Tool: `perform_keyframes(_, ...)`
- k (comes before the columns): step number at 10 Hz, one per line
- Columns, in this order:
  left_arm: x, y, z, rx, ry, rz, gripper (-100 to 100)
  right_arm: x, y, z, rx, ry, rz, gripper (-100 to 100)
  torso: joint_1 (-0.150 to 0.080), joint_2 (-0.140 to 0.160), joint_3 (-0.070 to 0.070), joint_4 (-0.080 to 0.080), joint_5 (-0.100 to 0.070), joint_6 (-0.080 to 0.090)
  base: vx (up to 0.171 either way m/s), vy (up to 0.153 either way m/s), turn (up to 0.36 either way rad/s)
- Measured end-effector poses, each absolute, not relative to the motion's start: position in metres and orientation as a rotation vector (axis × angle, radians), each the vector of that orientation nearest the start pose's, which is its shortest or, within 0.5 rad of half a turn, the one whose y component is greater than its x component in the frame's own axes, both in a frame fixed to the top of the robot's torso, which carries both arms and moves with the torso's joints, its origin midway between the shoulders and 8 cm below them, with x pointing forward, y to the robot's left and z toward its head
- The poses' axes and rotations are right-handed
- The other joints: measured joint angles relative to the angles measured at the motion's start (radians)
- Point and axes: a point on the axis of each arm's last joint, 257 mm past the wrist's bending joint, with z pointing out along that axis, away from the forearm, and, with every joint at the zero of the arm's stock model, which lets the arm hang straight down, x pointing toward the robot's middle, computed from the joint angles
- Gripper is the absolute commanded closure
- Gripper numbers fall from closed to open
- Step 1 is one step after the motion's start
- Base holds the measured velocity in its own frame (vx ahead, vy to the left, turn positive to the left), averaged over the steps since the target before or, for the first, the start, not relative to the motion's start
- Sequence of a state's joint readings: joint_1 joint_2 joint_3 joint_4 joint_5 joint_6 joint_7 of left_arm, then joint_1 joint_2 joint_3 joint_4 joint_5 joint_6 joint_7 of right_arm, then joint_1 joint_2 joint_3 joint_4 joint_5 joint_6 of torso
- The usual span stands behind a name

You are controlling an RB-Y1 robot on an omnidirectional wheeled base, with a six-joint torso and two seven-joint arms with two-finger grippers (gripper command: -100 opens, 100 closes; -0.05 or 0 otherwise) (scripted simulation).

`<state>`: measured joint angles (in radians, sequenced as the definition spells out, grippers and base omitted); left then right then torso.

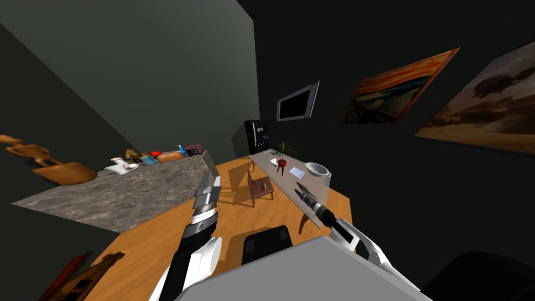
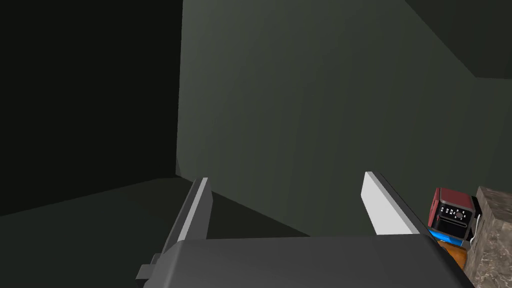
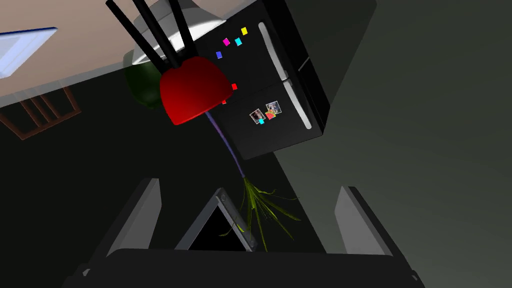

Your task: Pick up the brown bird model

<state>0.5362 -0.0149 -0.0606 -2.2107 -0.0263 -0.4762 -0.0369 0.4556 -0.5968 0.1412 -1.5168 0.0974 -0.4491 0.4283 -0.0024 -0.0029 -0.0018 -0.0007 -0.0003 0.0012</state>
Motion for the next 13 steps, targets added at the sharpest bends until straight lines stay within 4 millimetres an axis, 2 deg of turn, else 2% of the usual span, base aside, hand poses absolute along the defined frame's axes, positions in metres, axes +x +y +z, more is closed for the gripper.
perform_keyframes(4, 0.360, 0.264, -0.024, -0.745, 0.715, -1.271, 0, 0.338, -0.376, -0.390, 0.264, 1.910, 0.443, -100, 0.000, 0.000, 0.000, 0.000, 0.000, 0.000, 0.046, -0.018, 0.146)
perform_keyframes(9, 0.360, 0.264, -0.024, -0.745, 0.715, -1.271, 0, 0.307, -0.412, -0.436, 0.216, 2.049, 0.319, -100, 0.001, 0.000, 0.000, 0.000, 0.000, 0.000, 0.054, -0.021, 0.212)
perform_keyframes(13, 0.360, 0.264, -0.024, -0.745, 0.715, -1.271, 0, 0.273, -0.452, -0.469, 0.162, 2.180, 0.193, -100, 0.001, 0.000, 0.000, 0.000, 0.000, 0.000, 0.045, -0.027, 0.119)
